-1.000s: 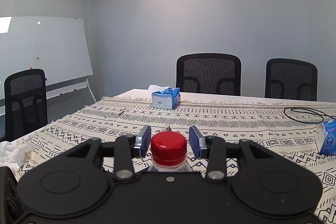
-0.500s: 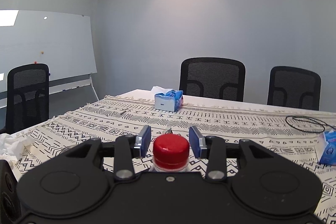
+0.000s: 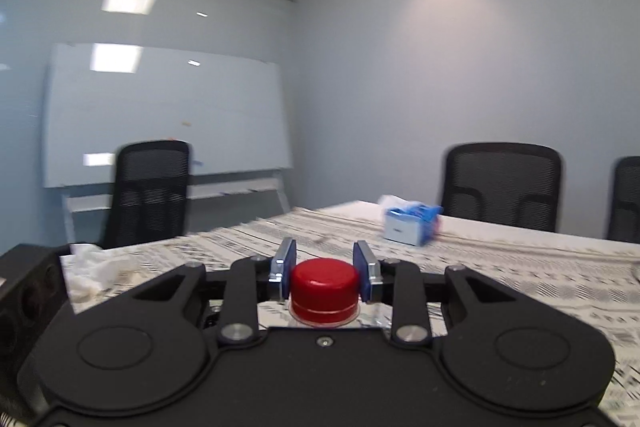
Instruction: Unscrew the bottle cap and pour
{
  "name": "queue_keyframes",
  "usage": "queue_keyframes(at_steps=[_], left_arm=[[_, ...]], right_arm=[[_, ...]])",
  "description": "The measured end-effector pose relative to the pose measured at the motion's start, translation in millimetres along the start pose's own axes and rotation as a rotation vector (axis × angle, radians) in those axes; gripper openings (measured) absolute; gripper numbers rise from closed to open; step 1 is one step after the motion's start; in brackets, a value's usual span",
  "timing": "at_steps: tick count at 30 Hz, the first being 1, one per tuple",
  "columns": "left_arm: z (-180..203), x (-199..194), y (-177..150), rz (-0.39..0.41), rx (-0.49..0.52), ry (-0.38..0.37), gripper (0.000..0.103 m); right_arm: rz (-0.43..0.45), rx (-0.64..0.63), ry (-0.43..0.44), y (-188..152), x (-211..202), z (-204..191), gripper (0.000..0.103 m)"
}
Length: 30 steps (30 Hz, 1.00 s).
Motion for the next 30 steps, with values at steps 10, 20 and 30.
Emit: queue_keyframes(at_steps=[10,20,30], left_arm=[[2.8,-3.1,0.0,-0.001,-0.002,-0.005,0.057],[2.9,-3.4,1.2,0.000,0.002,-0.009,0.057],[1.7,-0.5,1.4,-0.002,0.002,-0.003,0.057]], right_arm=[[-0.070,0.021,-0.140,16.2,9.9,-21.2,0.045],[-0.001,0.023,0.226,2.8,2.4,29.1,0.033],[-0.123,0.008,-0.131,18.1,9.0,-11.2,0.046]])
Point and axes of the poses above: each gripper's, at about its wrist camera, not at the fingertips, and x roughly the way its jaws point, z to its right, y to its top, the point moved 2 cm from there along x, roughly the way its jaws point, and after that the axes turned 6 degrees about y, right-handed, at the moved point
